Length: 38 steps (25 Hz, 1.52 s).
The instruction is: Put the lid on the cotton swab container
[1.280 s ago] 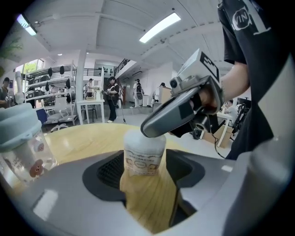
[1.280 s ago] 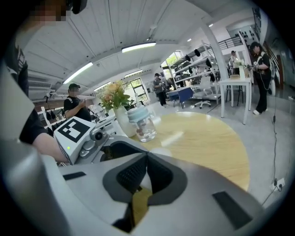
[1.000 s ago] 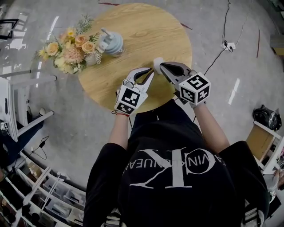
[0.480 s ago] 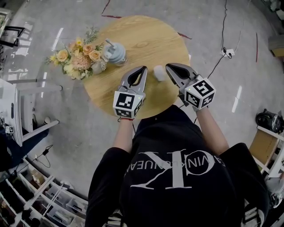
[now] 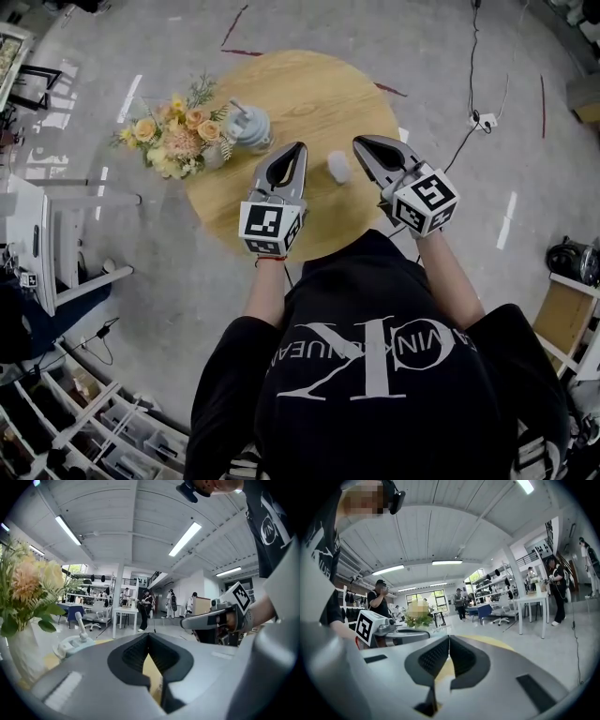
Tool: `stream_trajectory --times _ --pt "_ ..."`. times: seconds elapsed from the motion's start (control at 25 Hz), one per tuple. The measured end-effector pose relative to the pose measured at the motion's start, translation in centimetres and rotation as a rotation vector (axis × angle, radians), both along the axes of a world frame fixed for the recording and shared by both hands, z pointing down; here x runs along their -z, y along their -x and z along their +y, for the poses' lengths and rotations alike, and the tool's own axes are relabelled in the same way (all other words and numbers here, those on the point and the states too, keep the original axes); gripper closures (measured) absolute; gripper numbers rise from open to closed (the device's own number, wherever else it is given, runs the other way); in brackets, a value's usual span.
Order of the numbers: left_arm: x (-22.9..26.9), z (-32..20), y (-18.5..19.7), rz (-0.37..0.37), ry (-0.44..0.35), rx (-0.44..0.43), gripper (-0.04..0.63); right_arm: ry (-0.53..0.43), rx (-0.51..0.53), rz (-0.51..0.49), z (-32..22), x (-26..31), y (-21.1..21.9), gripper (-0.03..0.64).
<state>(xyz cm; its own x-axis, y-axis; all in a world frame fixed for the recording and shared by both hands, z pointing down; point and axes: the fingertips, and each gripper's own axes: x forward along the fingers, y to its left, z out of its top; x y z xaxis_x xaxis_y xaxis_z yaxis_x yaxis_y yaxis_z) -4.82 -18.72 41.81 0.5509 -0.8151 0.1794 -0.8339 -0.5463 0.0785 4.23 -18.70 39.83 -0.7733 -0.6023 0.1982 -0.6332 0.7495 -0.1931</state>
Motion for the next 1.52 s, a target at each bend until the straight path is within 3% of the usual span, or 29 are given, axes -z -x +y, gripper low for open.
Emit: stream_trajectory --times 0.72,1.52 --pt "5.0 -1.7 3.3 0.032 -0.123 0.176 0.584 -0.109 -0.02 -0.031 -1.5 3.8 -0.5 0.601" --pt "6.3 -2.0 4.9 0.039 -0.151 0.238 0.584 -0.152 -0.002 -0.044 -2.5 5.2 -0.5 0.601"
